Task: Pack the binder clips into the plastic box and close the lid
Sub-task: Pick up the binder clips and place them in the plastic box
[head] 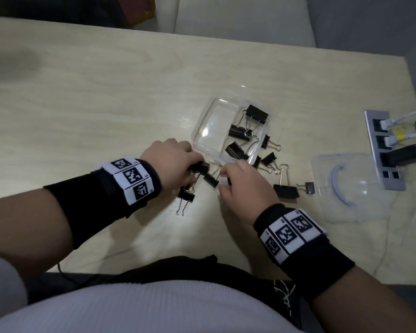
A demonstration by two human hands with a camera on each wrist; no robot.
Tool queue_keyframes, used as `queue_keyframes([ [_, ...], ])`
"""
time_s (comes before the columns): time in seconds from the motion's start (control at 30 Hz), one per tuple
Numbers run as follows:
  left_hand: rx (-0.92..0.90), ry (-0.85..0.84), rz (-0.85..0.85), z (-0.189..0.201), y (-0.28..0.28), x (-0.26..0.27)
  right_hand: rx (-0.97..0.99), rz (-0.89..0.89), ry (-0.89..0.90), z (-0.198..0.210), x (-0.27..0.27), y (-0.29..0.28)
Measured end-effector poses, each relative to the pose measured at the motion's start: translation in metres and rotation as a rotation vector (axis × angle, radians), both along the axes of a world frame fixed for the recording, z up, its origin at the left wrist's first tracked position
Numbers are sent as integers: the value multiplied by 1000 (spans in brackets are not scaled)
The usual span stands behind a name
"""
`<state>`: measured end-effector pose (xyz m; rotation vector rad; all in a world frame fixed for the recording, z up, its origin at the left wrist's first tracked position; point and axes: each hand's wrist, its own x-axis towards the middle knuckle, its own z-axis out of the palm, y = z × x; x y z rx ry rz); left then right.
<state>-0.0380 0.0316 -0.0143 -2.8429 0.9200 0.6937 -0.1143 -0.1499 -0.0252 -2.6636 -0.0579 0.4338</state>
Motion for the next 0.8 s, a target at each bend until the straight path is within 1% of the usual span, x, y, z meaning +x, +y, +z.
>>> queue_keyframes([
  [0.17, 31, 16, 7, 0, -10, 1, 6, -42, -16, -4, -3, -10],
  [0.27, -1, 40, 32, 5, -14, 5, 85, -97, -72, -3, -5, -14],
  [0.37, -112, 74, 79, 25, -18, 14, 207, -197, -118, 1, -3, -17],
  [0.47, -316, 98, 125, 45, -28, 26, 347, -316, -154, 10, 3, -18],
  [0.57, -472, 111, 95, 55, -47, 36, 470, -378, -178, 20, 16, -21],
  [0.67, -527, 130, 64, 56, -69, 45, 476, -414, -160, 26, 31, -30],
  [0.77, -590, 166, 143, 49, -81, 57, 402, -534, -160, 21, 52, -45],
  [0.8, -581, 162, 164, 46, -83, 62, 376, -583, -153, 19, 59, -50],
])
